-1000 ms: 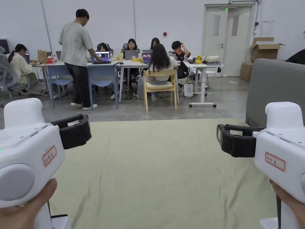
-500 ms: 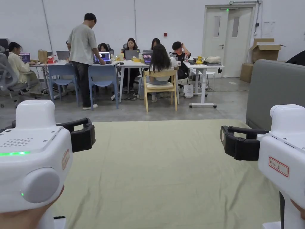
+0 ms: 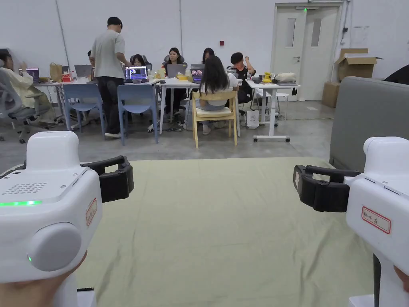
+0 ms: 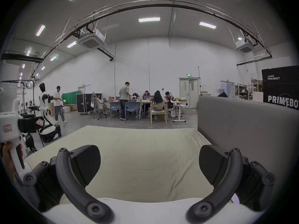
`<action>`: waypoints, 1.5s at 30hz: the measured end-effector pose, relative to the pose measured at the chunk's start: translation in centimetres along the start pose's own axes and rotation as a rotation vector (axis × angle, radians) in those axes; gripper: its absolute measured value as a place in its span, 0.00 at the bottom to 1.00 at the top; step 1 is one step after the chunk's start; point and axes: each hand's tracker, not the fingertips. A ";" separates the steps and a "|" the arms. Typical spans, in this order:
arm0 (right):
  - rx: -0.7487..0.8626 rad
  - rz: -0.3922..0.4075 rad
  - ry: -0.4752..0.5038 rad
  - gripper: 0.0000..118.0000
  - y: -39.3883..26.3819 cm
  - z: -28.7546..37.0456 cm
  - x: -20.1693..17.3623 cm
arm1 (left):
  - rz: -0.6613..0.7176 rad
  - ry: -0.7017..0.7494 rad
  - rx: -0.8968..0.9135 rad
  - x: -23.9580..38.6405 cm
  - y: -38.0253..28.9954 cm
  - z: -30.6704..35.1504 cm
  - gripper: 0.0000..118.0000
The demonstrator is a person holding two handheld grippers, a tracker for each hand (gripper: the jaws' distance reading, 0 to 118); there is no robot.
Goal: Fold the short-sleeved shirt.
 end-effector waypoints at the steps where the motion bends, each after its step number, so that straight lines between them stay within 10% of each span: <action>1: -0.001 0.004 -0.005 1.00 0.0 -0.1 0.0 | -0.001 -0.001 -0.001 0.0 0.0 -0.1 0.98; 45: -0.017 0.003 0.007 1.00 -0.5 -1.1 -0.4 | -0.008 -0.014 -0.036 -0.5 -0.2 0.3 0.98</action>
